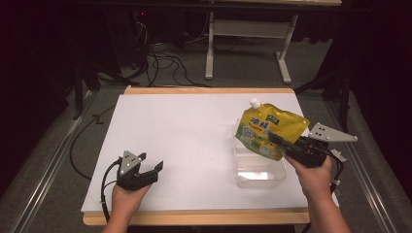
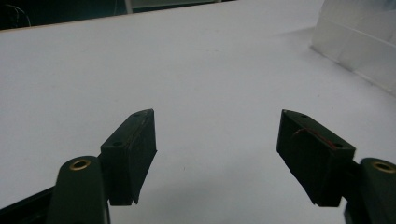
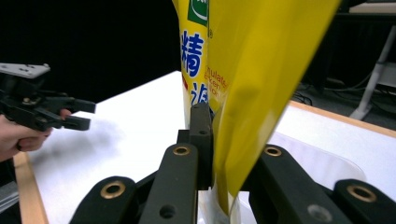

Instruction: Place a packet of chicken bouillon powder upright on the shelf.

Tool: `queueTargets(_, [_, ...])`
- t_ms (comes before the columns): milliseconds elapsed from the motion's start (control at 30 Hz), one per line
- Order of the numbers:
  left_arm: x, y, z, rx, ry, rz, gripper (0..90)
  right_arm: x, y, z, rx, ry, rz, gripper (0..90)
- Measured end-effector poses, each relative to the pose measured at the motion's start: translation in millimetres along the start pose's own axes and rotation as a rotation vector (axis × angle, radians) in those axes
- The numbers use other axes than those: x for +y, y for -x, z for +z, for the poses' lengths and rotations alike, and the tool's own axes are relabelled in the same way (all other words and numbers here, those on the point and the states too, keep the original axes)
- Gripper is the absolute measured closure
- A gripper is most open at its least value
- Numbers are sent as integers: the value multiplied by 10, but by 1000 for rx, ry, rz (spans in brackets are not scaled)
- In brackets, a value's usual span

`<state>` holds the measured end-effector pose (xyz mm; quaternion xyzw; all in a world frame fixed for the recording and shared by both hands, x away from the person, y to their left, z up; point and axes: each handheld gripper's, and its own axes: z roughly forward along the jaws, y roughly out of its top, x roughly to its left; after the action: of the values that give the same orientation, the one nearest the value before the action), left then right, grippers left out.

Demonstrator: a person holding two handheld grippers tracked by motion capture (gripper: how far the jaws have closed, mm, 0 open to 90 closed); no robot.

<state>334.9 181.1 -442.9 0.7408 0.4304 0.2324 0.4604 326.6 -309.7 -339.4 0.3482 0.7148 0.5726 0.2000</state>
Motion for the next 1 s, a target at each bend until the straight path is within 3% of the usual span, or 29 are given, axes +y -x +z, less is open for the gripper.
queueTargets(300, [-22,-8,21,2,-12,-8,288,-3,168,98,-1,-50,15,846])
queueTargets(600, [-14,-19,-1,3,-1,-11,289,-11,293,385,20,-138,11,846])
queueTargets(1000, [-3,0,-44,-11,14,-24,289,-47,353,444,0,-164,17,846])
